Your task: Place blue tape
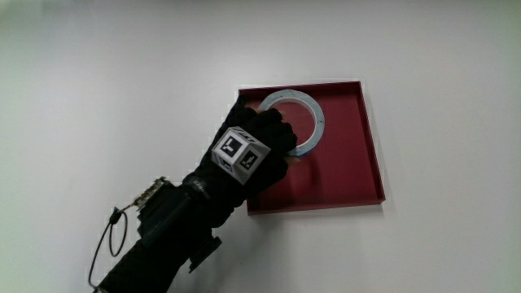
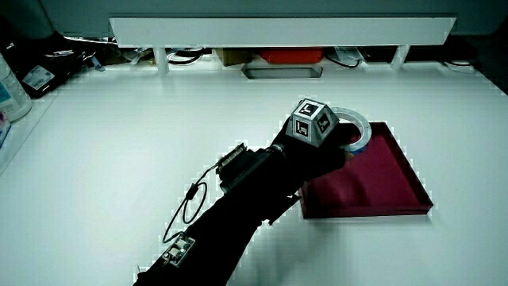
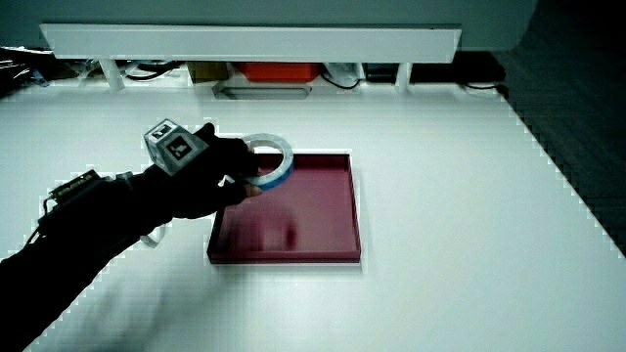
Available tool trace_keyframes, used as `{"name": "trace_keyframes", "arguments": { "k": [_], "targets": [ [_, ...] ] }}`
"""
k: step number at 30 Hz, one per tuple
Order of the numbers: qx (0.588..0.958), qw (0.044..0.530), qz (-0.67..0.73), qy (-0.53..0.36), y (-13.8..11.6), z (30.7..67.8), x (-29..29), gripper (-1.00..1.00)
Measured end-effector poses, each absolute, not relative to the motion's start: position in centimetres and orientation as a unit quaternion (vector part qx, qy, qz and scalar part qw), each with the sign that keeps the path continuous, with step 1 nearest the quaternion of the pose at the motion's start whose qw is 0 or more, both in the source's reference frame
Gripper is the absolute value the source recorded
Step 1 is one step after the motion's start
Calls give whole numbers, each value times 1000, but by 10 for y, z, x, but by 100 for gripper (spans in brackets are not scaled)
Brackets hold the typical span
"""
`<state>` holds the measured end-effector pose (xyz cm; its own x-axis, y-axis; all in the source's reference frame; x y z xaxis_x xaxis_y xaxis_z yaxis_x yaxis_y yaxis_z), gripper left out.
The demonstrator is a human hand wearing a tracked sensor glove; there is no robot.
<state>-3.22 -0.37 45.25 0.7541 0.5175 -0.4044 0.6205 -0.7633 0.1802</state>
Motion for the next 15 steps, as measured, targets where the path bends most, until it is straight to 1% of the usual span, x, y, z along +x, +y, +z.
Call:
{"name": "trace_keyframes", "arguments": {
  "k": [7, 14, 15],
  "targets": [
    [921, 185, -153, 309, -2, 480, -19, 0],
    [918, 203, -135, 312, -3, 494, -14, 0],
    [918, 207, -132, 311, -3, 492, -13, 0]
  ]
}}
